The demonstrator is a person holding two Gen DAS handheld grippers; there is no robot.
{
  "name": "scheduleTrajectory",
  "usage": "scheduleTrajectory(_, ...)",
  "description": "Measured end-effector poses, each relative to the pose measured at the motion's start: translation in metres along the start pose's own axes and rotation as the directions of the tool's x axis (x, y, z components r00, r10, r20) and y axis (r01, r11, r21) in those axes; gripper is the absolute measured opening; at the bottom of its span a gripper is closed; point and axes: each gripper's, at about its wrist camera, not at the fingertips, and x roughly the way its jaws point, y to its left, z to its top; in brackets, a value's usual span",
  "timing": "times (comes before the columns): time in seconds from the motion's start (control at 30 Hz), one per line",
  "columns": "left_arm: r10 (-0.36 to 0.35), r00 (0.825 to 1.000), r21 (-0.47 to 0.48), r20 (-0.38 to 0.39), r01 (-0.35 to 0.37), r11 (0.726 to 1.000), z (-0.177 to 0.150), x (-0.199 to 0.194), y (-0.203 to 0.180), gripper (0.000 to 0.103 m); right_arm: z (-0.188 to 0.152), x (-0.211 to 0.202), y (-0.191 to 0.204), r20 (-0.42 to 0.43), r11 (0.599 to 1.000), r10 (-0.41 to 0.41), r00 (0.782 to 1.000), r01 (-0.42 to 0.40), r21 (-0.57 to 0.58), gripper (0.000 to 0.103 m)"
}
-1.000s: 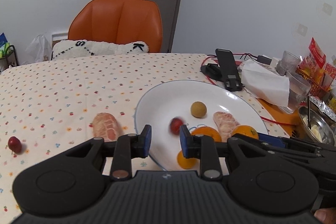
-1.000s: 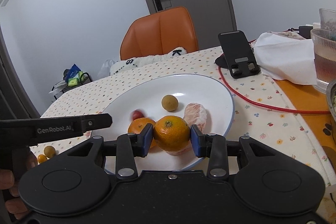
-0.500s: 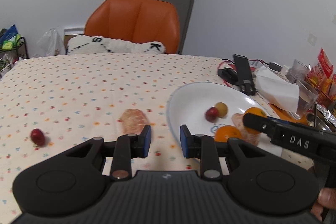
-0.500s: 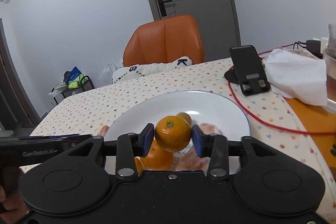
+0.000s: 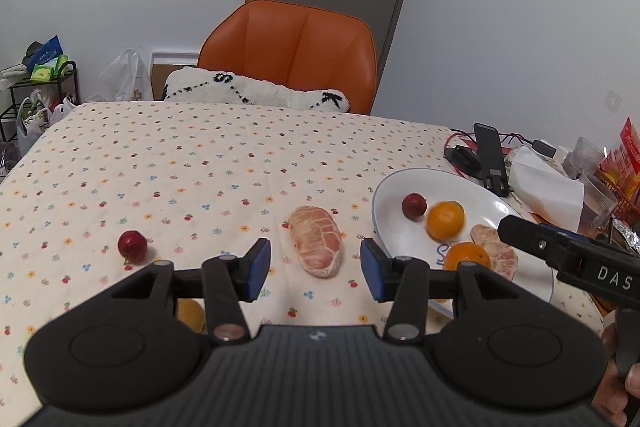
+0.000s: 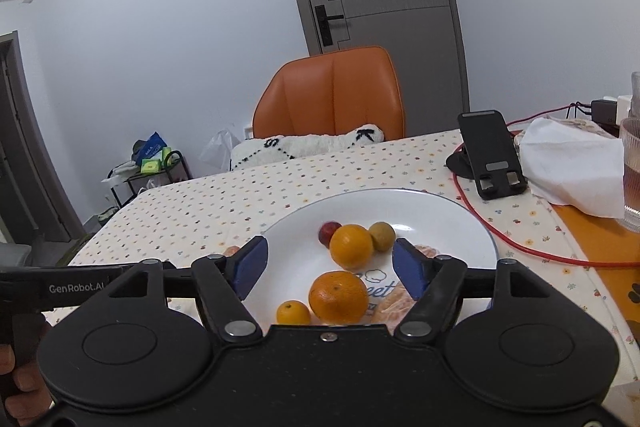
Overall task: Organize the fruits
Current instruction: 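Withdraw both open tools from the plate toward the remaining fruit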
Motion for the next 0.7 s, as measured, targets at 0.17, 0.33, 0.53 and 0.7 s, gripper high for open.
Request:
scheduleTrajectory(0.17,0.008,1.000,-0.015,0.017,-0.007,1.000,-0.001,-0.011,0.009,0.049,0.000,-0.005,0.010,0.008,1.000,0.004,1.000,-0.004,-0.019,0.075)
scheduleTrajectory(0.33,0.031,0.999,-0.033,0.032,-0.030,0.999,-0.002,-0.023,0.019,0.054,-0.003,-0.010,0.021,0.004,0.999,0.024,1.000,-0.024,-0.030,0.076)
scheduleTrajectory(0.53,0.073,0.996,-0.038,0.055,-0.071,0.997,-0.006,-0.043,0.032,0.068,-0.007,-0.013,0.035,-0.003,0.997,0.061,0.998,-0.061,-0.041,0.078)
scheduleTrajectory(0.7,0.093,0.993,-0.042,0.078,-0.090,0.995,-0.011,-0.058,0.041,0.079,-0.011,-0.015,0.047,-0.015,0.994,0.090,0.996,-0.091,-0.053,0.082)
